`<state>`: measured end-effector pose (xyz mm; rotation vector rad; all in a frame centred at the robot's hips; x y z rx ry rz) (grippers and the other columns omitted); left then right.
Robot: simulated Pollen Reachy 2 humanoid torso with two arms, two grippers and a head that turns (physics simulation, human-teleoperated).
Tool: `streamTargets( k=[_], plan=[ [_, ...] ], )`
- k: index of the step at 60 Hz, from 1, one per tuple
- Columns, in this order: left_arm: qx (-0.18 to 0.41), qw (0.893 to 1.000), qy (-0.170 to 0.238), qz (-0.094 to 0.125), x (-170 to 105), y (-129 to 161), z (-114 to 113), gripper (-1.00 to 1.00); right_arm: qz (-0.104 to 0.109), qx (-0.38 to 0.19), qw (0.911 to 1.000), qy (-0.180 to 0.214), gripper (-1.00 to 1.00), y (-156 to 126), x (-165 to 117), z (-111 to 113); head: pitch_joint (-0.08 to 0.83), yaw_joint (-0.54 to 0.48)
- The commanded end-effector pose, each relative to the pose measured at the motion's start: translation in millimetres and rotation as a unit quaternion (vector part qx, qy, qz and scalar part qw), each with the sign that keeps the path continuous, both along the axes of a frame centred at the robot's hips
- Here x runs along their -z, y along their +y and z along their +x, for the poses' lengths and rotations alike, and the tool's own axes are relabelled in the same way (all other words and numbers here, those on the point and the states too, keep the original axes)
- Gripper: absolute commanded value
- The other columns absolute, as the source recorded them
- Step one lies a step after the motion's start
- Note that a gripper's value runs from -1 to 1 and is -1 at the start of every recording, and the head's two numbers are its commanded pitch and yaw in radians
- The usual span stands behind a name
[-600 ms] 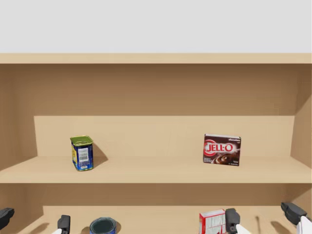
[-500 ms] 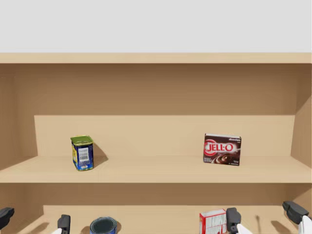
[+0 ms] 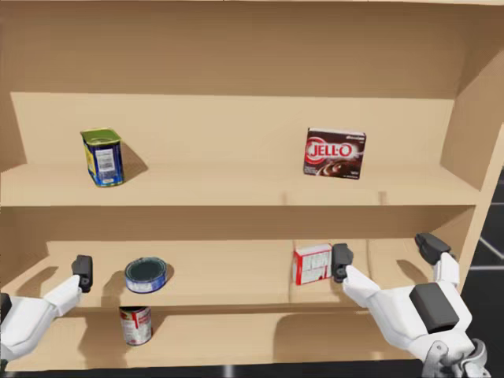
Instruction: Look through the shelves, find the gelatin box, and take it.
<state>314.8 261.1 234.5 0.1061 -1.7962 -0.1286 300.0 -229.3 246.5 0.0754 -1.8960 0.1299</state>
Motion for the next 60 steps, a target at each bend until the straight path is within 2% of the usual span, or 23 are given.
streamTargets(
  k=[1, 17, 26, 33, 43, 51, 54, 60],
  plan=[
    [0.000, 1.000, 0.000, 0.002, 0, 0, 0, -1.00, -0.001, 0.000, 1.0000, 0.002, -1.00, 0, 1, 1, 0.304, -0.11],
    [0.001, 1.000, 0.000, 0.002, 0, -1, 0, -1.00, -0.006, 0.001, 1.0000, 0.002, -1.00, 0, 2, 2, 0.429, -0.22],
    [0.002, 1.000, 0.002, 0.003, 0, -2, 0, -1.00, -0.007, 0.001, 1.0000, 0.002, -1.00, 0, 2, 3, 0.440, -0.22],
    [0.000, 1.000, 0.003, 0.002, 0, -2, 1, -1.00, -0.010, -0.016, 0.9996, 0.019, -1.00, 6, -5, -7, 0.439, -0.21],
    [0.001, 1.000, 0.004, -0.002, 0, -1, 1, -1.00, 0.031, -0.092, 0.9924, 0.075, -1.00, 21, -21, -33, 0.435, -0.21],
    [0.002, 1.000, 0.005, -0.003, 0, -1, 1, -1.00, 0.025, -0.112, 0.9903, 0.079, -1.00, 34, -27, -40, 0.435, -0.21],
    [0.002, 1.000, 0.006, -0.004, 0, 0, 1, -1.00, 0.019, -0.112, 0.9901, 0.083, -1.00, 40, -24, -37, 0.433, -0.21],
    [0.002, 1.000, 0.005, -0.003, 0, 0, 1, -1.00, 0.024, -0.106, 0.9903, 0.086, -1.00, 49, -12, -25, 0.434, -0.20]
  ],
)
